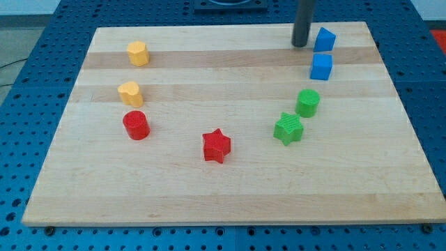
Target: Move the blue cube diagonal to the green circle
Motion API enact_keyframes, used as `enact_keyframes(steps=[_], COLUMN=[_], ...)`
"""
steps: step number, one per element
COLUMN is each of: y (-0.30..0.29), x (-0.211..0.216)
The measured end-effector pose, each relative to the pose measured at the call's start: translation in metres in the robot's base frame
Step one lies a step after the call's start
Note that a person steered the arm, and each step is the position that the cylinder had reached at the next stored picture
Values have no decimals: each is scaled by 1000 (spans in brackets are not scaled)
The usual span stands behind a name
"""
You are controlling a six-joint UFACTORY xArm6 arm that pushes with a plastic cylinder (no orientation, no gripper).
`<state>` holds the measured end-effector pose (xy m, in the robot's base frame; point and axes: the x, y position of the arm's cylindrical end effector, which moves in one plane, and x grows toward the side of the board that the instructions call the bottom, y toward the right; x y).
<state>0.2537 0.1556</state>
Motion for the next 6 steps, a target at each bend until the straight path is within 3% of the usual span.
enact_keyframes(steps=[1,3,5,6], y=[0,10,71,42], x=[38,28,106,94])
